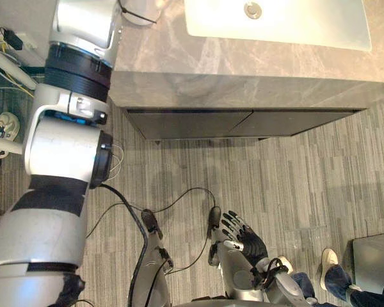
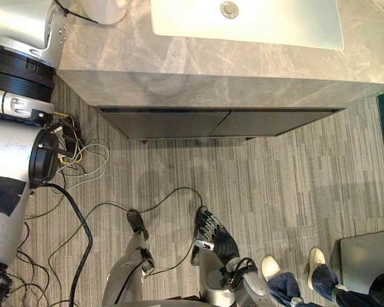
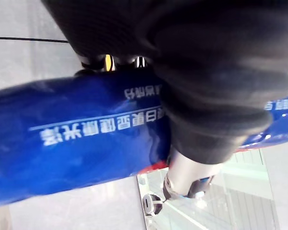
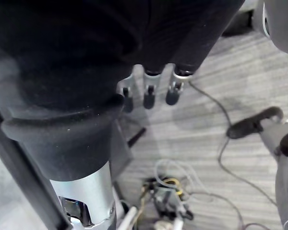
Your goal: Organize washtable
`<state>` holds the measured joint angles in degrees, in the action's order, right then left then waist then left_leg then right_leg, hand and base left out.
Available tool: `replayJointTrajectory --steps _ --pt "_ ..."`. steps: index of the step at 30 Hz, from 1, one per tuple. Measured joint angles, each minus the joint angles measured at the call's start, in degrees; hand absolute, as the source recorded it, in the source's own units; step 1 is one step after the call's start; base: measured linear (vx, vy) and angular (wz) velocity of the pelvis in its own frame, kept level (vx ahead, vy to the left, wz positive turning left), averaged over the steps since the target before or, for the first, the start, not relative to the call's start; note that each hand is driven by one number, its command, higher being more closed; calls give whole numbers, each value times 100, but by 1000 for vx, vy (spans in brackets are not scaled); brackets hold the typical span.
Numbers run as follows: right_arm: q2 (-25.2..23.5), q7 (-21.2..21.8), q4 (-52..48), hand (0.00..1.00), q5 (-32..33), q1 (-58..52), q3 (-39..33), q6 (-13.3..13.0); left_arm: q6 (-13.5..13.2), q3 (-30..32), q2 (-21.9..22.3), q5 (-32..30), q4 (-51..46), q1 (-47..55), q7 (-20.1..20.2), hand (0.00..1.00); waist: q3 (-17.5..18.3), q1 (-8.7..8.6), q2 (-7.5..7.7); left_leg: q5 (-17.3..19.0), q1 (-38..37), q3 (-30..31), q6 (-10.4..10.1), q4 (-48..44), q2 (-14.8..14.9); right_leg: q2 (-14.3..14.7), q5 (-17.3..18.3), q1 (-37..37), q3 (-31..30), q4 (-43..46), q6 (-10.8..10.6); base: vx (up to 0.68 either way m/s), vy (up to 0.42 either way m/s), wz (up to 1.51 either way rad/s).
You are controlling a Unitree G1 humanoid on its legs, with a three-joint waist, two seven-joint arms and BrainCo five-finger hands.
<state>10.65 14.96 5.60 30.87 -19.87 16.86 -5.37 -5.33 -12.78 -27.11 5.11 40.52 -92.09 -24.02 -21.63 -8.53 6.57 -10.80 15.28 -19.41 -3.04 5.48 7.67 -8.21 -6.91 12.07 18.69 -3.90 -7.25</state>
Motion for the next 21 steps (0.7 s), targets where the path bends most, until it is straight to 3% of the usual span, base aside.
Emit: replayJointTrajectory --steps 6,7,21 --pt "47 1 0 0 -1 0 6 -19 -5 7 50 -3 0 236 0 100 -30 4 -47 -8 -14 11 10 -1 -4 -4 4 -7 15 43 6 0 0 0" --pt "65 0 0 0 -1 -1 8 -34 -5 7 59 -3 -1 255 1 0 -39 5 -63 -11 -14 11 15 -1 -6 -6 11 -7 18 54 18 0 0 0" --pt "111 1 0 0 0 -1 1 -54 -160 61 138 85 -20 352 114 0 -117 11 -190 -16 -32 -9 22 0 -7 -16 14 -8 16 75 20 5 -2 0"
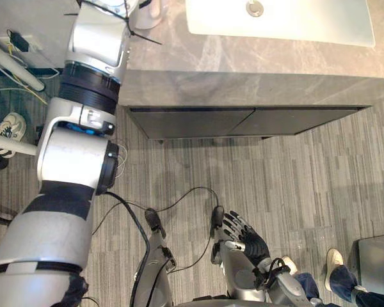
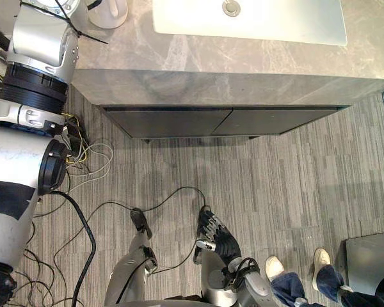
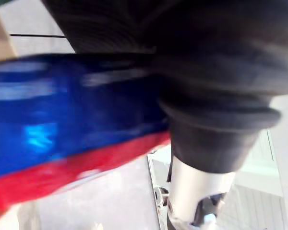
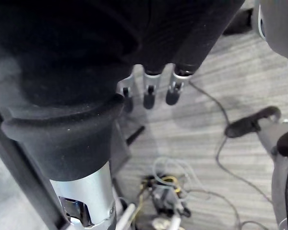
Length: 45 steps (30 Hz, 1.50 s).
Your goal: Organize washtable
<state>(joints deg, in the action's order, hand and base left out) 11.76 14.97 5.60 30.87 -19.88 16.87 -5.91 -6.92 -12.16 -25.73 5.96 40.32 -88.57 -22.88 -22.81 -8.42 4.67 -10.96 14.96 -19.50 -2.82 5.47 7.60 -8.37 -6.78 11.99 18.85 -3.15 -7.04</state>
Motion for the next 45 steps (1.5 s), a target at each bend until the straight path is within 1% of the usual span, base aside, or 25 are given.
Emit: replayJointTrajectory --steps 10,12,14,15,17,20,22,24,27,28,31,32,33,34,37,39,40,41,42,43,44,45 --pt "-5 2 -1 0 1 32 2 13 0 -21 12 1 -1 -26 52 0 -12 16 -47 0 -60 2 0 -1 -60 -77 0 -62 0 0 0 0 0 0" --pt "-9 2 -13 0 1 46 2 13 0 -28 12 1 -6 -35 74 0 4 30 -93 0 -82 6 0 0 -73 -80 0 -90 4 2 0 0 0 0" --pt "-9 2 -15 0 1 54 1 23 -4 -111 13 3 -54 -53 164 0 18 138 -196 0 -94 0 0 0 -76 -81 0 -94 0 3 0 0 0 0" --pt "-9 2 -15 0 1 72 1 27 -5 -121 12 5 -54 -53 166 0 22 149 -214 0 -102 1 0 1 -72 -81 0 -106 0 3 -1 0 0 0" --pt "-19 4 -15 0 1 172 24 31 -5 -123 6 22 -53 -53 166 0 24 143 -221 0 -166 9 0 1 -61 -83 1 -173 6 2 -1 0 0 0" --pt "-15 2 -16 0 1 298 28 30 -14 -132 -15 69 -54 -164 174 0 91 149 -322 1 -230 26 -1 4 -74 -81 1 -253 25 2 -1 14 -6 2" --pt "-28 3 -16 0 0 346 43 71 -31 -203 -84 134 -54 -278 184 0 139 148 -352 1 -285 35 -1 4 -72 -81 1 -314 40 1 -2 9 -2 3" --pt "-30 3 -13 0 0 415 51 120 -76 -359 -220 221 -53 -446 278 0 187 147 -394 1 -330 57 -1 6 -71 -81 2 -387 80 -11 -3 17 -5 6" --pt "-36 2 -7 0 0 443 82 181 -168 -389 -385 368 -59 -555 298 0 419 153 -494 2 -397 79 -3 8 -67 -81 3 -483 116 -38 -4 27 -8 4" --pt "-46 2 5 0 -1 442 113 211 -223 -404 -521 488 -86 -556 314 0 543 157 -522 3 -414 84 -3 9 -62 -82 3 -510 121 -51 -4 37 -9 4" --pt "-114 5 73 0 -2 431 113 243 -352 -495 -898 700 -387 -557 411 0 675 166 -552 7 -549 122 -6 23 -51 -71 13 -693 159 -115 -19 15 -13 5" --pt "-121 7 117 0 -8 421 111 257 -421 -527 -1064 755 -547 -558 432 0 781 195 -557 8 -556 133 -6 40 -48 -67 25 -720 170 -139 -34 2 -14 7" --pt "-119 9 158 0 -14 382 96 259 -503 -527 -1197 847 -706 -560 456 0 868 259 -563 9 -586 168 -6 41 -53 -60 23 -807 204 -219 -37 10 -15 8" --pt "-116 20 177 0 -19 351 96 257 -533 -529 -1264 892 -794 -559 485 0 909 302 -568 10 -600 198 -5 41 -54 -59 21 -840 229 -239 -42 14 -12 22" --pt "-128 29 261 0 -85 245 102 307 -731 -518 -1811 1051 -1187 -465 611 0 1122 380 -594 11 -643 315 -7 41 -54 -61 83 -984 373 -240 -125 15 -8 23" --pt "-118 36 284 0 -123 141 101 312 -797 -479 -2058 1196 -1469 -191 683 0 1297 453 -602 27 -671 415 -29 41 -61 -70 113 -1076 476 -242 -164 23 -7 24" --pt "-125 40 398 0 -124 129 103 313 -838 -247 -2132 1260 -1786 224 784 0 1456 477 -603 30 -671 469 -31 41 -69 -75 131 -1111 533 -243 -185 40 -5 30" --pt "-131 41 492 0 -125 140 105 315 -896 12 -2152 1330 -2092 649 812 0 1543 486 -612 31 -676 526 -32 41 -79 -77 140 -1161 600 -245 -194 34 4 33" --pt "-149 40 530 0 -134 121 91 322 -966 393 -2151 1414 -2534 1295 861 0 1622 525 -627 23 -686 599 -24 41 -112 -74 164 -1214 682 -242 -226 15 20 30" --pt "-163 40 530 0 -151 88 61 322 -988 640 -2145 1499 -2908 1836 909 0 1667 565 -633 8 -697 628 -7 38 -134 -75 170 -1235 715 -243 -233 -4 27 26" --pt "-198 40 530 0 -194 41 -33 322 -997 832 -2117 1600 -3250 2387 953 100 1676 594 -635 10 -719 673 -8 40 -142 -76 184 -1281 760 -243 -251 -35 29 26" --pt "-224 38 530 0 -228 -30 -66 322 -997 1062 -2054 1658 -3636 3099 1094 100 1706 636 -638 29 -712 740 -34 41 -155 -75 202 -1295 831 -243 -265 -36 18 24"
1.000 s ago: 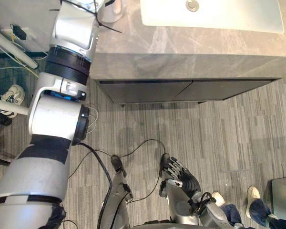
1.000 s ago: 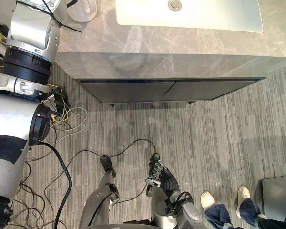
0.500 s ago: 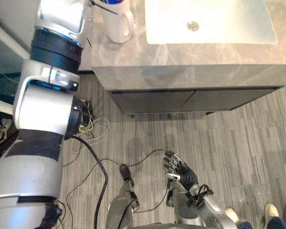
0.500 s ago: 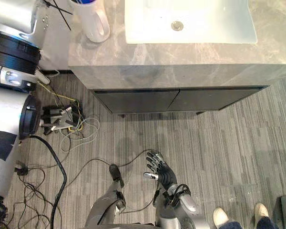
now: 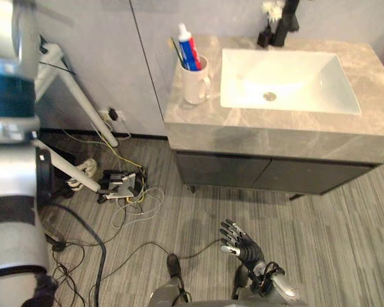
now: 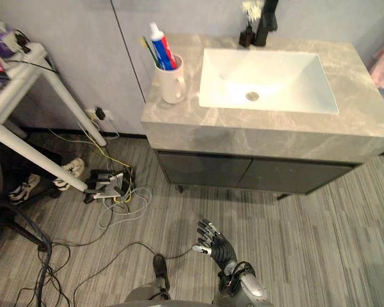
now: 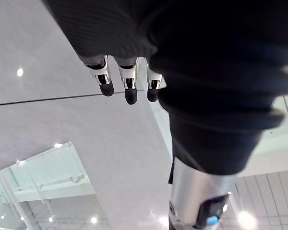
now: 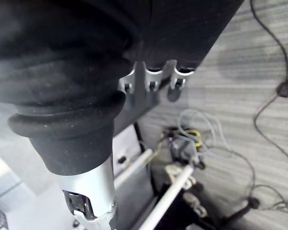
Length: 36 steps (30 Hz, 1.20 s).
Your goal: Organize washtable
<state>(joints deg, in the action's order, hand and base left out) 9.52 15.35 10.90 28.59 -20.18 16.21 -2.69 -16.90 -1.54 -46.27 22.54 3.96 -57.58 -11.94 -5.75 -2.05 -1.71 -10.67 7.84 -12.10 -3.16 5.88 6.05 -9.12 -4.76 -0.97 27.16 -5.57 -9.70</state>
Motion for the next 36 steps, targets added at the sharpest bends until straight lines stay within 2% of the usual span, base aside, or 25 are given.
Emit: replayJointTrajectory --steps 1,3,4,6,10,14,16,21,27,36 --pt "-1 0 0 0 -5 -28 -19 0 0 121 33 62 -183 403 79 100 21 13 -2 1 11 21 0 0 -6 0 11 -4 26 0 6 -39 17 27" --pt "-40 -1 0 0 -36 -154 -122 0 47 385 324 360 -669 1833 383 100 74 44 7 1 27 118 0 0 -31 -2 24 -52 124 0 24 -17 21 21" --pt "-53 -4 0 0 -64 -193 -166 1 82 403 438 455 -756 2134 486 100 85 63 17 0 26 125 0 0 -38 -2 24 -59 133 0 24 -15 24 15" --pt "-75 -14 1 0 -157 -319 -280 2 222 386 994 611 -942 3158 774 100 91 104 28 -1 34 174 1 0 -69 -19 36 -69 212 42 44 -13 26 12" --pt "-116 -31 1 0 -230 -446 -438 13 553 30 1650 718 -890 3904 1065 100 79 117 48 -7 73 239 8 0 -115 -71 48 -49 280 116 48 -13 36 11" --pt "-147 -44 2 0 -282 -357 -436 29 683 -450 2087 700 -585 3770 1102 100 -8 54 125 -37 131 236 45 0 -123 -105 64 61 277 246 58 -4 9 1" --pt "-171 -52 2 0 -284 -332 -436 31 767 -586 2146 694 -322 3609 1098 100 -67 5 176 -36 143 198 46 -1 -112 -111 64 110 250 282 57 -15 3 -7" --pt "-153 -154 -2 0 -290 -113 -391 30 911 -849 2125 413 499 2403 1062 100 -385 -6 249 -31 371 2 50 0 -54 -153 49 483 192 392 81 -24 -6 -18" --pt "-176 -170 -1 0 -347 -67 -357 27 963 -1145 2056 -14 1416 1030 995 100 -680 -28 342 -42 439 -222 40 -29 -17 -177 31 685 31 467 99 54 -15 -22" --pt "-242 -274 -62 0 -345 75 -328 -87 1011 -1211 1928 -308 2101 -44 779 100 -1027 -100 437 -79 530 -429 93 -42 -5 -181 -4 939 -206 485 41 100 -31 -14"
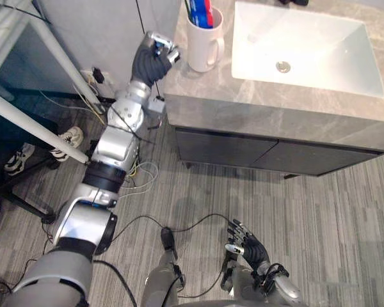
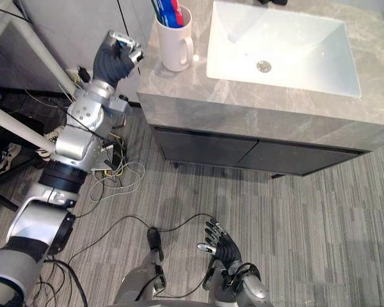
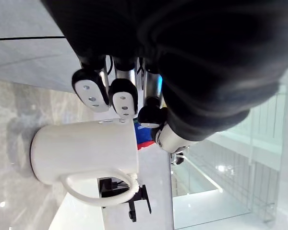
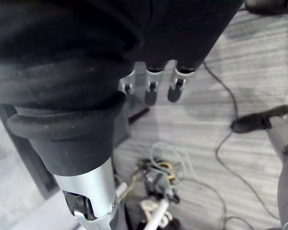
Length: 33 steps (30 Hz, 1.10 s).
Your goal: Organize washtable
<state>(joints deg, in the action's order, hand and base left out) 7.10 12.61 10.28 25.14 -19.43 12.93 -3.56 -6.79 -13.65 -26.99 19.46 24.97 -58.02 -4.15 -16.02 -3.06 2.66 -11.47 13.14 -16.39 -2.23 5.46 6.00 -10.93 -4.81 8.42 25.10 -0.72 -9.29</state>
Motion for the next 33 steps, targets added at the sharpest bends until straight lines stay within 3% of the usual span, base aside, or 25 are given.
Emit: replayJointTrajectory --steps 12,33 --pt "-1 -8 -47 0 -1 61 -7 -34 33 -58 -55 -231 316 -430 -96 100 -365 -113 11 28 54 -97 12 4 33 16 21 110 -45 0 34 12 -4 -4" --pt "-2 -8 -48 0 -56 60 -106 -50 138 -53 159 -450 545 -428 -114 100 -460 -128 29 25 96 -94 15 1 11 -18 3 172 -34 61 3 14 -3 0"
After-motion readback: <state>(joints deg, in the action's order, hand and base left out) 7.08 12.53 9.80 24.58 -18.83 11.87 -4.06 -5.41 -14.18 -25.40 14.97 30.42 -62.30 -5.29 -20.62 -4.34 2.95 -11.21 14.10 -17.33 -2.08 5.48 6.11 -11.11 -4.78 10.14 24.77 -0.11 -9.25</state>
